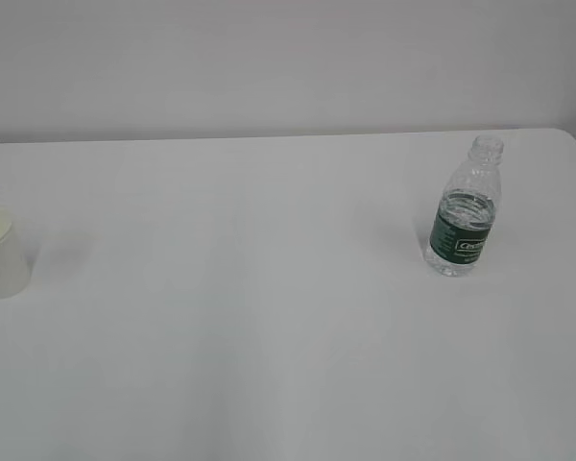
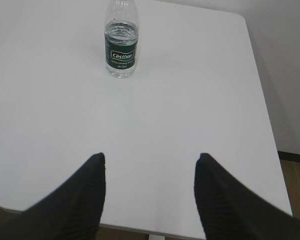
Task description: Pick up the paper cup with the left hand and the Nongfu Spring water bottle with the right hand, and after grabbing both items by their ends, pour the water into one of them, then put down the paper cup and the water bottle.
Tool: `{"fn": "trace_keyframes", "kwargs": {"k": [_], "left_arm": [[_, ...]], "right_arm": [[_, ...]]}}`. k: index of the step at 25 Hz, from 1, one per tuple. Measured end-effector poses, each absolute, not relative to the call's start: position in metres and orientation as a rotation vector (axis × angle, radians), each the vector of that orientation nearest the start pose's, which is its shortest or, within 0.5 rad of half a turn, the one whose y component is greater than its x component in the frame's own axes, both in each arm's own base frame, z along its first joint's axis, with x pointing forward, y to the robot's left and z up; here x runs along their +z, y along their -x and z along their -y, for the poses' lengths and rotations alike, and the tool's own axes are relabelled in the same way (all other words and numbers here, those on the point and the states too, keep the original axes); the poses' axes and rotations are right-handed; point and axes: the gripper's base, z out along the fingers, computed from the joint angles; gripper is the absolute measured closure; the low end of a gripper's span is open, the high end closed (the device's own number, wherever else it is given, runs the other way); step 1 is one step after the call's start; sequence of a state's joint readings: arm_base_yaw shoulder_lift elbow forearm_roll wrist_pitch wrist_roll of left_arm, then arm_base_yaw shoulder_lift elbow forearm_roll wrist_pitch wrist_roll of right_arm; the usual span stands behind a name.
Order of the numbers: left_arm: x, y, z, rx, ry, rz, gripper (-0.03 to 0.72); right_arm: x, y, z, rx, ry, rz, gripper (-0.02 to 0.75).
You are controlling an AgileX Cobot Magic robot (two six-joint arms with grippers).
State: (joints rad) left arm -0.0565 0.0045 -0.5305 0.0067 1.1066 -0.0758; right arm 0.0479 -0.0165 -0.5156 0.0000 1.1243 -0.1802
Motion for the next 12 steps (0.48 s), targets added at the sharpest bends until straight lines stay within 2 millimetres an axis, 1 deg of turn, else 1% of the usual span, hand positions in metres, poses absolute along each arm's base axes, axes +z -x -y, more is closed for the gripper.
{"fn": "trace_keyframes", "kwargs": {"k": [12], "left_arm": [[0.2820, 0.0097, -0.0011, -0.074, 0.021, -2.065, 0.111]], "right_arm": [[0.2763, 0.0120, 0.0006, -0.081, 0.236, -2.063, 0.303]]}}
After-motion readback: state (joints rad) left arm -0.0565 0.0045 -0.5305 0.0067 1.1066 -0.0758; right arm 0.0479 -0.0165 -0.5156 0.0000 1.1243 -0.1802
